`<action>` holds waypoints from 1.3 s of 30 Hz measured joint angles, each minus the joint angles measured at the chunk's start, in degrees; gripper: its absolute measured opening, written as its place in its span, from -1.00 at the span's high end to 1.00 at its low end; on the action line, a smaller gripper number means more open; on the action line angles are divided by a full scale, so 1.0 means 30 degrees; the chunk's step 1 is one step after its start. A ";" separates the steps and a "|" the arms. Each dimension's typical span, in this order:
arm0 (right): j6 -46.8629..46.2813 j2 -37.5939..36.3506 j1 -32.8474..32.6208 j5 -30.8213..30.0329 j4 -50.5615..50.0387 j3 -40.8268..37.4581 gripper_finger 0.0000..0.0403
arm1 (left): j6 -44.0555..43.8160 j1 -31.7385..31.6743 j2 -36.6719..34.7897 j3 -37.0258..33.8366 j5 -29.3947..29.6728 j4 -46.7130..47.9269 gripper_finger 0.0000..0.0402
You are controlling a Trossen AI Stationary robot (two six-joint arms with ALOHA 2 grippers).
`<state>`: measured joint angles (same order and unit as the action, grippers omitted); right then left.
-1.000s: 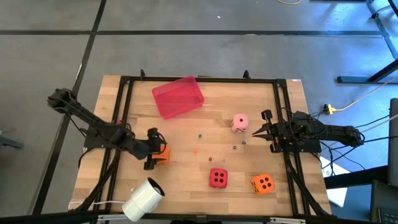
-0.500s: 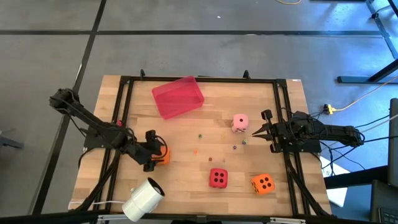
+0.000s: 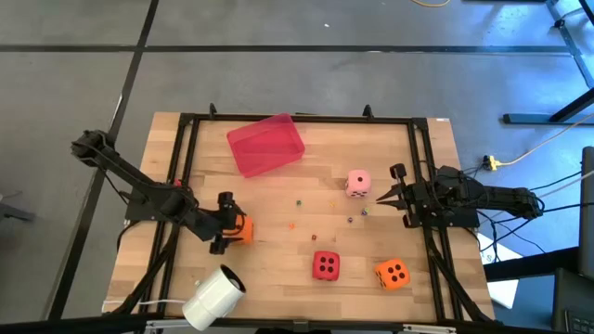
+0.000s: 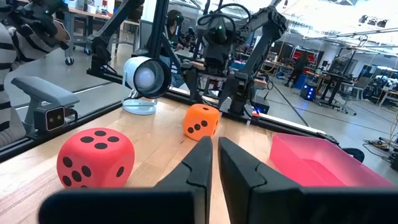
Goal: Pick & Place Dice
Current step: Put the left large orange die into the red bin
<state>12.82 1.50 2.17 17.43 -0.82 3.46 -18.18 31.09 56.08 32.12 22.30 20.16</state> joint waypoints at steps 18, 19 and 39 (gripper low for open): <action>0.0007 0.0000 0.0000 -0.0006 -0.0031 0.0000 0.86 | 0.0108 0.0095 0.1483 0.0044 0.0106 0.0103 -0.74; 0.0007 0.0000 -0.0004 -0.0003 -0.0033 0.0000 0.86 | 0.0422 0.0138 0.1269 0.0022 0.0234 0.0138 -0.74; 0.0029 0.0000 0.0000 0.0000 -0.0037 0.0000 0.86 | -0.1251 0.1042 0.1011 0.0007 0.1604 0.1182 -0.74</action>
<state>12.91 1.50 2.17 17.43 -0.93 3.46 -21.93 34.22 59.11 32.14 27.11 23.71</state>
